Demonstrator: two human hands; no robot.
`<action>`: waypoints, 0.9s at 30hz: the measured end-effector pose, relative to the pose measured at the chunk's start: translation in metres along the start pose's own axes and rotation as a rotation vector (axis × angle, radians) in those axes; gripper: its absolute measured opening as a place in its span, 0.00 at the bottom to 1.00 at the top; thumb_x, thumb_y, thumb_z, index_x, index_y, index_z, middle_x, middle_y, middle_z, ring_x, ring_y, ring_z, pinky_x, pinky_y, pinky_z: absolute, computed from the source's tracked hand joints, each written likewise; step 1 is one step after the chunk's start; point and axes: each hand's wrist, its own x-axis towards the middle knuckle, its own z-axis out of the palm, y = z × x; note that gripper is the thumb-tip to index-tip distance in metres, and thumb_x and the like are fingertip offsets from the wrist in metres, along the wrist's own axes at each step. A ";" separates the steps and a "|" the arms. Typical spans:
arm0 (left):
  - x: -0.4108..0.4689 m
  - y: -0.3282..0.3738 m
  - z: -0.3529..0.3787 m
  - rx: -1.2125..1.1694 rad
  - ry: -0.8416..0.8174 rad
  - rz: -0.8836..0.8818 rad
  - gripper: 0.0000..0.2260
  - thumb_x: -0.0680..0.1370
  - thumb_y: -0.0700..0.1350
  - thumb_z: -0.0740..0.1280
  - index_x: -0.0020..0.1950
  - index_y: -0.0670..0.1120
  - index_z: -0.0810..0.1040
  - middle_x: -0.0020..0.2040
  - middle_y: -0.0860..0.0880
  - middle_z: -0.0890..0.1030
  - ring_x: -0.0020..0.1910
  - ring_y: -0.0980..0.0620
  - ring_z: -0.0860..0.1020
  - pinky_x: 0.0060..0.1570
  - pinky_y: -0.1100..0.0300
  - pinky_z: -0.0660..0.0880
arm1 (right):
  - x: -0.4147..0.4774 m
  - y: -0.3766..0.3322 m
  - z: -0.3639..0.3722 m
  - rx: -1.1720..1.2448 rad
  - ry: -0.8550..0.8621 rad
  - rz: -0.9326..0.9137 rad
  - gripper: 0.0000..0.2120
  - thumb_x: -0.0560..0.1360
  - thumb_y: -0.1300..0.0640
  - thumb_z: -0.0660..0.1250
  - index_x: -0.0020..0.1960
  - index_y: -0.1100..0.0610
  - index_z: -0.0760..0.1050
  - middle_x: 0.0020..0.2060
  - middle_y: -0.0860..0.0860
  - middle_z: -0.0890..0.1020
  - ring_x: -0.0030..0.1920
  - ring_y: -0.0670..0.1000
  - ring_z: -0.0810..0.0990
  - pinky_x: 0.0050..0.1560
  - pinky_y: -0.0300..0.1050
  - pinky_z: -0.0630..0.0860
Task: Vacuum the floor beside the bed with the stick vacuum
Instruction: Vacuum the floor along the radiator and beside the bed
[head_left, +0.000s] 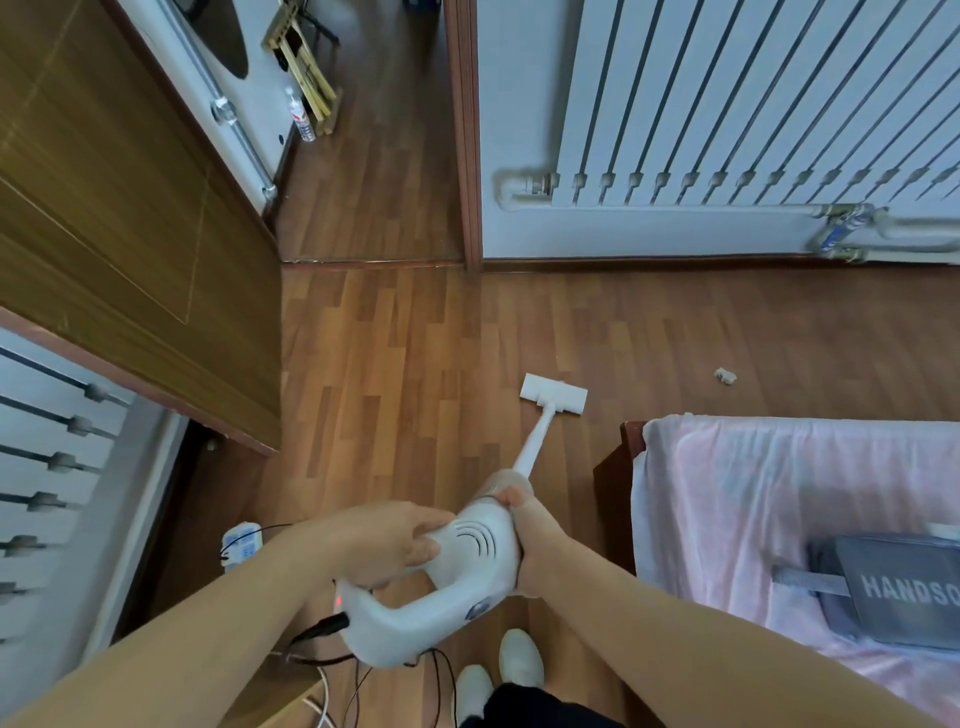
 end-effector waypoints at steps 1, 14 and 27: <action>-0.002 0.003 -0.004 0.009 0.009 -0.001 0.19 0.82 0.52 0.57 0.72 0.65 0.63 0.63 0.56 0.79 0.60 0.47 0.79 0.60 0.49 0.76 | -0.005 -0.006 0.003 -0.010 0.001 -0.004 0.34 0.64 0.44 0.74 0.68 0.54 0.75 0.54 0.59 0.86 0.50 0.62 0.87 0.55 0.63 0.82; 0.035 0.026 -0.029 0.084 0.076 0.069 0.21 0.84 0.48 0.53 0.78 0.55 0.58 0.71 0.47 0.71 0.62 0.43 0.75 0.46 0.59 0.68 | -0.005 -0.049 -0.008 -0.015 0.048 -0.069 0.20 0.78 0.45 0.69 0.59 0.61 0.79 0.36 0.58 0.86 0.34 0.58 0.85 0.35 0.50 0.80; 0.023 -0.045 -0.075 0.163 0.124 0.073 0.22 0.84 0.49 0.54 0.78 0.56 0.55 0.76 0.51 0.65 0.72 0.48 0.67 0.68 0.55 0.67 | 0.022 -0.046 0.075 0.102 0.109 -0.101 0.32 0.68 0.43 0.76 0.68 0.56 0.76 0.52 0.61 0.87 0.47 0.63 0.88 0.40 0.59 0.85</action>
